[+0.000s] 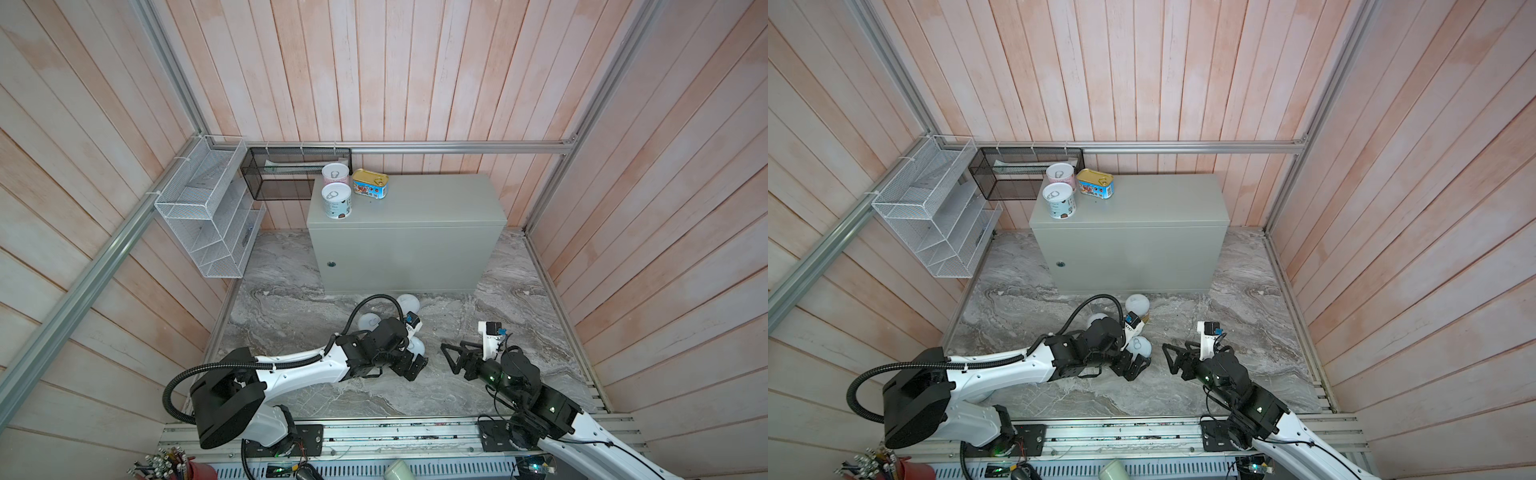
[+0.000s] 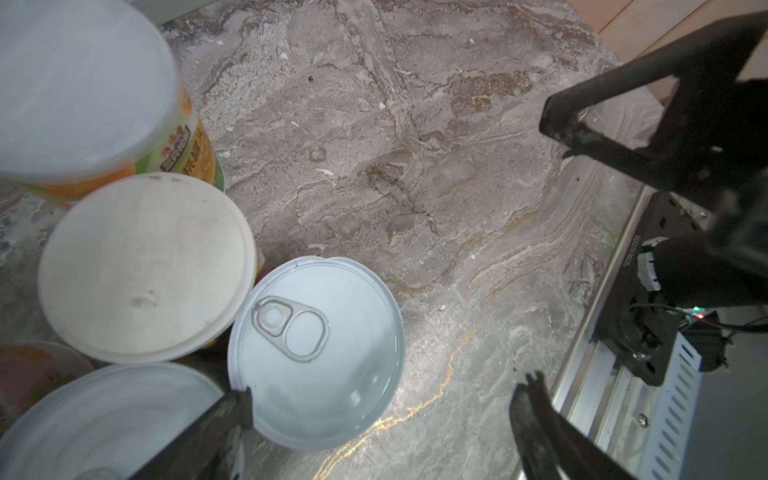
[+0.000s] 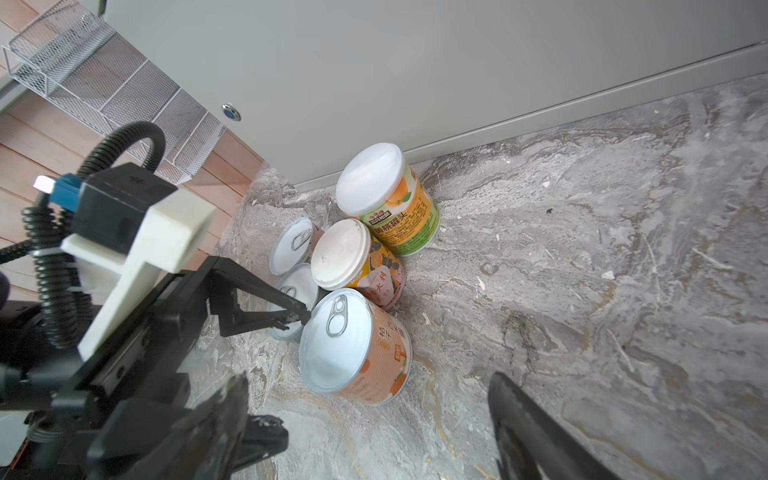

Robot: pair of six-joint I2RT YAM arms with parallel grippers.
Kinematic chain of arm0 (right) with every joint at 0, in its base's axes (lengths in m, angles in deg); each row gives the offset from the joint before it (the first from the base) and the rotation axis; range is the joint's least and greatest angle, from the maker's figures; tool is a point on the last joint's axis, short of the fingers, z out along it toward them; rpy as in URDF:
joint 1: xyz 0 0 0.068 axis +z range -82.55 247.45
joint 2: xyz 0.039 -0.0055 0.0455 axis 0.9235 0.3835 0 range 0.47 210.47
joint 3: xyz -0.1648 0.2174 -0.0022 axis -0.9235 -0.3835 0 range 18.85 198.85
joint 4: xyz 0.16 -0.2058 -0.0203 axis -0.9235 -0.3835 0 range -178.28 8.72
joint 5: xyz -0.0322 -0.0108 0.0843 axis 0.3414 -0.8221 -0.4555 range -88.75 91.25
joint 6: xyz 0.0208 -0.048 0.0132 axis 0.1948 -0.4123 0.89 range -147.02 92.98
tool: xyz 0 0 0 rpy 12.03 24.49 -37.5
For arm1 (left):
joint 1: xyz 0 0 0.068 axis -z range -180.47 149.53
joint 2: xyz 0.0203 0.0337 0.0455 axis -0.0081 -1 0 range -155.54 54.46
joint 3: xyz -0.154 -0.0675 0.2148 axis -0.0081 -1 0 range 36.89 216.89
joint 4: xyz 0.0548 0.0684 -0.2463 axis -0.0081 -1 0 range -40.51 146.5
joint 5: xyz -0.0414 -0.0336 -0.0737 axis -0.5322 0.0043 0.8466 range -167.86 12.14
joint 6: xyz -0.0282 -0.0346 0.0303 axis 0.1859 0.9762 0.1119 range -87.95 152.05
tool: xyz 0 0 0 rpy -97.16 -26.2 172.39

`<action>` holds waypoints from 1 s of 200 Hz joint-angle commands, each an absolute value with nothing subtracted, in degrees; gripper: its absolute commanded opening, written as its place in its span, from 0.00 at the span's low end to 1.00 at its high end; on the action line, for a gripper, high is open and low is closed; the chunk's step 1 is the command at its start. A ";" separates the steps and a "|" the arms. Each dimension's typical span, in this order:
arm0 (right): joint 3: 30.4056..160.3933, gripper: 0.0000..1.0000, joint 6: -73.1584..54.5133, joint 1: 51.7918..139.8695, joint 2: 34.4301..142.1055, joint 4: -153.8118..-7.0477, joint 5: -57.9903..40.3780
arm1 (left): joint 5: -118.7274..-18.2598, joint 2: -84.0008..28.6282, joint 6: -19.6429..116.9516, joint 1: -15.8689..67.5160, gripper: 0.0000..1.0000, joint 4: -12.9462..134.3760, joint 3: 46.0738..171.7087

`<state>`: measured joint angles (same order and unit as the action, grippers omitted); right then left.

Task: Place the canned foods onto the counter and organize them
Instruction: 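Close the left gripper on the orange-labelled white-lidded can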

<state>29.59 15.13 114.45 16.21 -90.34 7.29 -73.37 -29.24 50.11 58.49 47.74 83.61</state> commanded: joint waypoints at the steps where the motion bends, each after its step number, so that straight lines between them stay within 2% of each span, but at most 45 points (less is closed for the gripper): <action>1: 29.00 0.90 15.95 114.78 14.39 -92.56 9.46 | -74.12 -31.00 50.79 58.77 1.00 46.07 85.96; 143: 29.65 0.90 15.87 114.79 13.48 -94.12 11.96 | -71.68 -44.97 47.58 58.99 1.00 47.85 94.17; 200: 29.48 0.90 16.75 114.78 12.76 -95.43 14.00 | -77.12 -40.18 49.34 58.97 1.00 42.68 95.38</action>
<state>29.37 15.70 114.47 13.53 -93.77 11.60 -74.51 -42.23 48.21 58.80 49.18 95.06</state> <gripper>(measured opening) 0.899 0.998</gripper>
